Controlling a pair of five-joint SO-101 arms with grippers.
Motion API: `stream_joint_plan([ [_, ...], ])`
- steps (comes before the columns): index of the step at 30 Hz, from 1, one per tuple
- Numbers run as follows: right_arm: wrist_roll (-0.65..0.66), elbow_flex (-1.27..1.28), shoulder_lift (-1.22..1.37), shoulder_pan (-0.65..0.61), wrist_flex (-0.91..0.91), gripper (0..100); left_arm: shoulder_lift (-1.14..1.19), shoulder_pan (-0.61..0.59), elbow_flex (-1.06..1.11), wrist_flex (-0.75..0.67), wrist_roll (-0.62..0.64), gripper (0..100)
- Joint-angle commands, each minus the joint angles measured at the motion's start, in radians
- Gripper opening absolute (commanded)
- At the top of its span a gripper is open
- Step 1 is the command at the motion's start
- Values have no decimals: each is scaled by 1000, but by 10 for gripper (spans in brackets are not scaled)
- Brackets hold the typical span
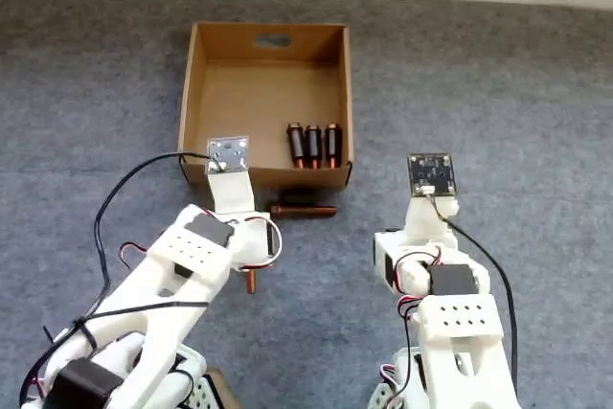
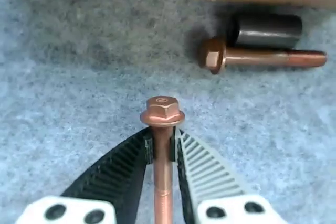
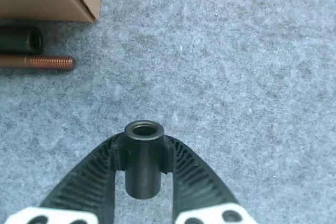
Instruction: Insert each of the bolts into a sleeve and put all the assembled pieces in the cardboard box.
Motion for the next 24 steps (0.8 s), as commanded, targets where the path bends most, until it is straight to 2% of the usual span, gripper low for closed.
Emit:
stream_joint_plan([
  [1, -6, -4, -16, -2, -18, 6, 16, 15, -19, 6, -12, 133],
  [4, -6, -4, -15, -2, -18, 6, 71, 15, -25, 0, -8, 224],
  [6, -6, -4, -15, -2, -18, 6, 84, 15, -30, -2, -8, 226],
  [13, -6, -4, -15, -2, -18, 6, 93, 15, -41, -3, -8, 95],
  [17, -6, -4, -15, -2, -18, 6, 94, 8, -27, -60, -9, 7],
  [20, -6, -4, -15, -2, -18, 6, 94, 15, 7, -109, -9, 40],
  [24, -6, -4, -15, -2, -18, 6, 94, 15, 24, -126, -9, 146],
])
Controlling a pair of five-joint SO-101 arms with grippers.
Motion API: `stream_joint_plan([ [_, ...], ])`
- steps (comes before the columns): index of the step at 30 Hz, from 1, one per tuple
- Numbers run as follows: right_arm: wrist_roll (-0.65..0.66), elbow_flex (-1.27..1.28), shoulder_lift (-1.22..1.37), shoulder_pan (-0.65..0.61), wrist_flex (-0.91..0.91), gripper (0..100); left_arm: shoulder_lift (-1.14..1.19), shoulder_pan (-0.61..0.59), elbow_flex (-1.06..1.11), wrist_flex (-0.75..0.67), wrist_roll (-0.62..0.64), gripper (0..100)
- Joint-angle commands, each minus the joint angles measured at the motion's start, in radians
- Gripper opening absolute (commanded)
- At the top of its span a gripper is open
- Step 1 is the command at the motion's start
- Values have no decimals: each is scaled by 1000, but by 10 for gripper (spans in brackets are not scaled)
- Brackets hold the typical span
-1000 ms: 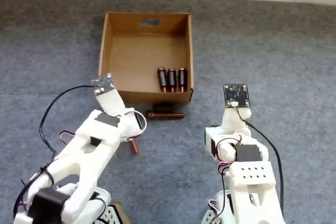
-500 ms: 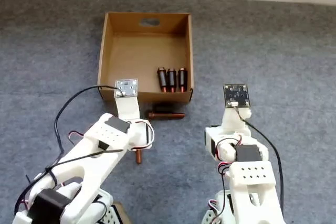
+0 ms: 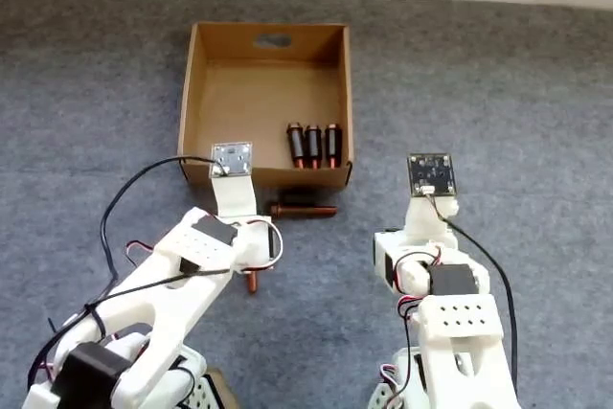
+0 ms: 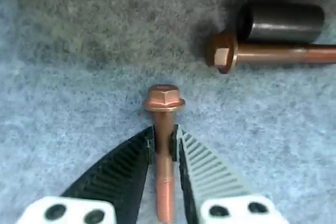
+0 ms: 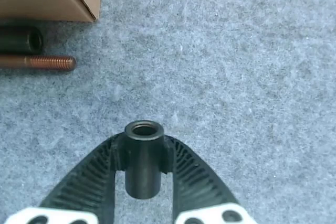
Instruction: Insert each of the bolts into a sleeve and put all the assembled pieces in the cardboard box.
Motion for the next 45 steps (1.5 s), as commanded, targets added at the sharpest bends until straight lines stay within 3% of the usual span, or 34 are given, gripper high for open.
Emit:
stream_joint_plan([
  [1, -6, -4, -15, -2, -18, 6, 1, 12, -2, -25, -5, 164],
  [11, -6, -4, -15, -2, -18, 6, 2, 13, 5, -26, -3, 178],
  [17, -6, -4, -15, -2, -18, 6, 50, 15, 5, -60, -3, 2],
  [26, -6, 12, -31, -2, -16, 6, 53, 15, -8, -57, -8, 34],
  [40, -6, 88, -492, -8, -19, 6, 45, 4, -81, -57, -11, 7],
  [45, -6, 91, -610, -13, -65, 9, -104, 4, -85, -57, -12, 7],
])
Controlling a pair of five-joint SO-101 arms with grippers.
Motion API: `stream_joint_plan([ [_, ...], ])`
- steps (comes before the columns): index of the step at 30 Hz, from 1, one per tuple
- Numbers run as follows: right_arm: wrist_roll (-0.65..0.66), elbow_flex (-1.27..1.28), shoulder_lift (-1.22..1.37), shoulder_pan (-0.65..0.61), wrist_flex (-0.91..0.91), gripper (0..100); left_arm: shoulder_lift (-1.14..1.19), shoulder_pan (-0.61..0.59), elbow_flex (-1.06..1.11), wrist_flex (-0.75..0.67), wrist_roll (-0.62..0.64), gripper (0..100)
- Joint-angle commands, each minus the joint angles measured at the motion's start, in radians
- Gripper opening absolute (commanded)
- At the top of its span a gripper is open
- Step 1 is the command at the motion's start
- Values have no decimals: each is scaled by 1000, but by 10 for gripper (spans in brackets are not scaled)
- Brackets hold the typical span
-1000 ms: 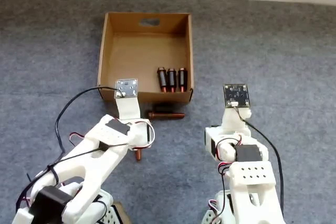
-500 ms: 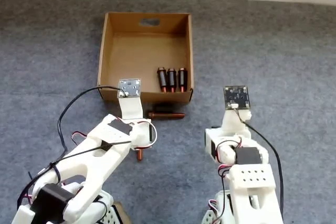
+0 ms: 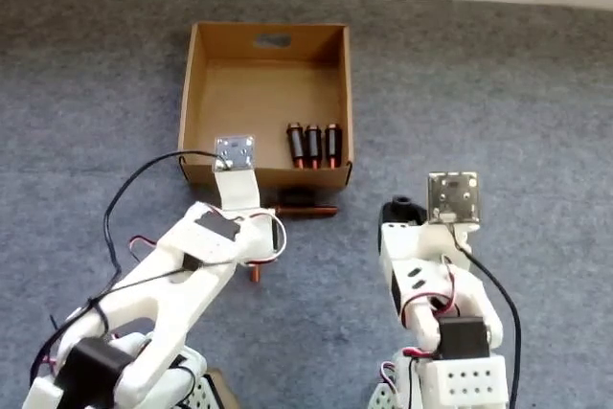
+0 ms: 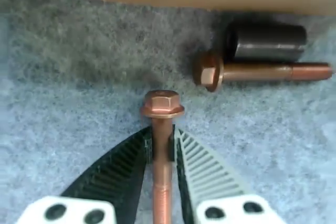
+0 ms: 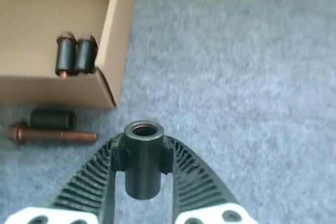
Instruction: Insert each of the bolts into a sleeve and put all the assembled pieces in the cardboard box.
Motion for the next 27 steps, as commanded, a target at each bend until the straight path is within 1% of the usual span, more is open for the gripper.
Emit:
stream_joint_plan([
  [1, -6, -2, -77, -24, -88, 9, -159, 4, -48, -11, -9, 7],
  [5, -11, 68, -128, -76, -226, 9, -392, 10, -30, -11, -9, 7],
  [10, -12, 245, -166, -150, -441, 9, -728, 13, -27, -18, -8, 7],
  [12, -12, 297, -188, -154, -504, 9, -842, 13, -24, -64, -8, 7],
  [14, -12, 329, -216, -156, -529, 9, -924, 13, 1, -153, -6, 7],
  [17, -12, 340, -268, -156, -526, 9, -987, 24, 74, -361, -8, 7],
  [20, -12, 346, -305, -156, -522, 9, -989, 97, 147, -499, -8, 8],
  [24, -14, 337, -302, -157, -489, 9, -987, 246, 208, -537, -9, 8],
  [27, -14, 340, -302, -157, -490, 9, -987, 302, 194, -552, -9, 8],
])
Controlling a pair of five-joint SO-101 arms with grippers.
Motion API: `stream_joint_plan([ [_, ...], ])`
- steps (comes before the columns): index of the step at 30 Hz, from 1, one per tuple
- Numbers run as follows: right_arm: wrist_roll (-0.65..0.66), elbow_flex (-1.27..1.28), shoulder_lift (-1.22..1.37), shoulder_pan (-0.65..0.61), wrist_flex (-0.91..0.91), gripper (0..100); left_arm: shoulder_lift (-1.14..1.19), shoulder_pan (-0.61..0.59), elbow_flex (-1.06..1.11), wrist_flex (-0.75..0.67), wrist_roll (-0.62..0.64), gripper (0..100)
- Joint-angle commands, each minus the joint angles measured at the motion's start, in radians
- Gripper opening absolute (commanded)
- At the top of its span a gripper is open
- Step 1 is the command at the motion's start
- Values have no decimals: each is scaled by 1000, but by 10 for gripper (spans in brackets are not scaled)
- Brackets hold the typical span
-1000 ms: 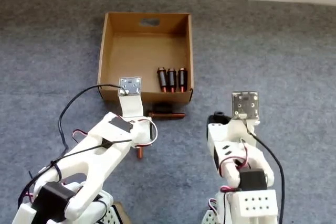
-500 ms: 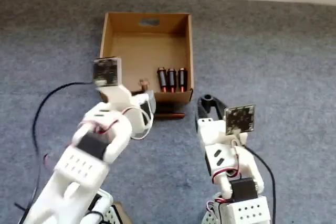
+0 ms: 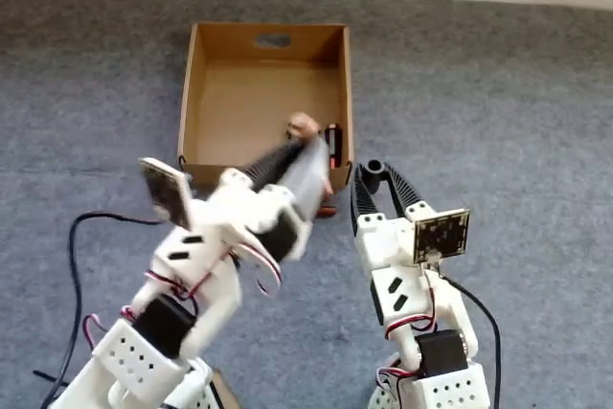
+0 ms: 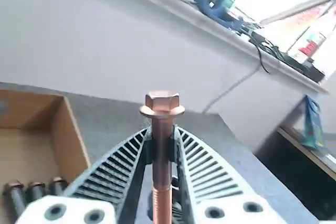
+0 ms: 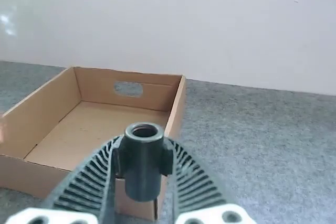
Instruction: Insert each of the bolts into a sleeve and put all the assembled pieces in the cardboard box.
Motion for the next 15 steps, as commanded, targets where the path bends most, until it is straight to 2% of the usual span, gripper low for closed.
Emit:
stream_joint_plan([
  [1, -11, 36, -21, -8, -1, 9, -15, 54, -38, -64, -8, 8],
  [5, -11, 38, -21, -8, -1, 9, 97, 54, -134, -83, -8, 8],
  [12, -11, 42, -21, -8, -1, 9, 464, 61, -378, -83, -17, 8],
  [15, -11, 42, -21, -8, -1, 9, 565, 62, -424, -83, -143, 8],
])
